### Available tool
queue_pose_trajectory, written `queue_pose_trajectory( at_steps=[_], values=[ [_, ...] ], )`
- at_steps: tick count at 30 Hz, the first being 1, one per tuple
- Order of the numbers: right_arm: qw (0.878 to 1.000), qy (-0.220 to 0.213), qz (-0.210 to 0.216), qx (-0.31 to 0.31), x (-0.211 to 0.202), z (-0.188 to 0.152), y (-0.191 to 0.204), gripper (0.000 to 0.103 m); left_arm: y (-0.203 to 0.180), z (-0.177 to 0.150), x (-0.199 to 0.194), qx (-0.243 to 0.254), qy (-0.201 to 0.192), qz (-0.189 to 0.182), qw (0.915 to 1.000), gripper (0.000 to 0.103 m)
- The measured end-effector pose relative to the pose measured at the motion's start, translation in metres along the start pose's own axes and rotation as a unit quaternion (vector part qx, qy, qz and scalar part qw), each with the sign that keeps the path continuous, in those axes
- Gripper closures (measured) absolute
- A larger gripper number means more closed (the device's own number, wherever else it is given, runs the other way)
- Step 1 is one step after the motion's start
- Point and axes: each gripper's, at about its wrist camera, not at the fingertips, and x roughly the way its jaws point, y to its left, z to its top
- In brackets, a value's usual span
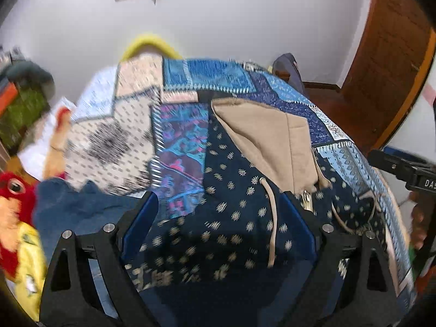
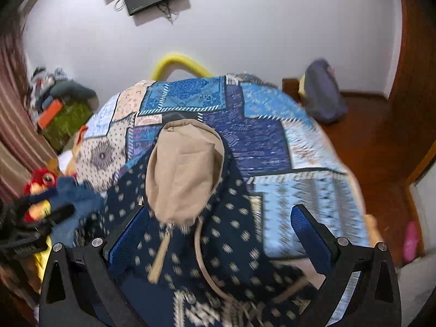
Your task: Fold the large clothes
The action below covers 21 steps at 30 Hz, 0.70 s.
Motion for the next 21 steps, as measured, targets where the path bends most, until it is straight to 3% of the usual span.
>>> queue_pose_trajectory(
  at_steps=[4, 7, 9, 11, 12, 15, 16, 17, 19, 20, 21],
  values=[
    [0.998, 0.028, 0.024, 0.042, 0.043, 0.008, -0.009, 0.0, 0.012, 0.005, 0.044, -0.049, 0.034, -0.027, 0.9979, 0.013],
    [0.997, 0.058, 0.01, 0.048, 0.078, 0.012, -0.014, 0.001, 0.015, 0.009, 0.074, -0.071, 0.052, -0.035, 0.9955, 0.013],
    [0.995, 0.09, -0.01, 0.035, 0.105, 0.013, -0.016, 0.006, 0.017, 0.011, 0.087, -0.082, 0.06, -0.05, 0.9936, 0.013],
    [0.993, 0.112, -0.029, 0.025, 0.124, 0.011, -0.021, 0.024, 0.019, 0.013, 0.104, -0.092, 0.078, -0.055, 0.9912, 0.013],
    [0.991, 0.126, -0.03, 0.026, 0.135, 0.009, -0.025, 0.026, 0.019, 0.014, 0.108, -0.091, 0.082, -0.05, 0.9912, 0.013],
    [0.991, 0.129, -0.017, 0.026, 0.149, 0.006, -0.031, 0.047, 0.016, 0.017, 0.119, -0.083, 0.082, -0.049, 0.992, 0.013],
    [0.993, 0.119, -0.015, 0.017, 0.148, 0.006, -0.028, 0.069, 0.014, 0.018, 0.12, -0.083, 0.079, -0.059, 0.9917, 0.014],
    [0.993, 0.116, -0.005, 0.011, 0.148, 0.006, -0.026, 0.082, 0.013, 0.019, 0.122, -0.083, 0.076, -0.069, 0.9912, 0.018],
    [0.994, 0.108, -0.003, 0.006, 0.145, 0.004, -0.02, 0.09, 0.006, 0.018, 0.125, -0.081, 0.072, -0.065, 0.992, 0.044],
    [0.995, 0.102, -0.009, -0.005, 0.143, 0.003, -0.015, 0.092, 0.003, 0.018, 0.124, -0.078, 0.069, -0.062, 0.9926, 0.051],
    [0.995, 0.093, -0.021, -0.02, 0.138, 0.0, -0.01, 0.093, -0.001, 0.018, 0.122, -0.071, 0.063, -0.06, 0.9937, 0.067]
  ],
)
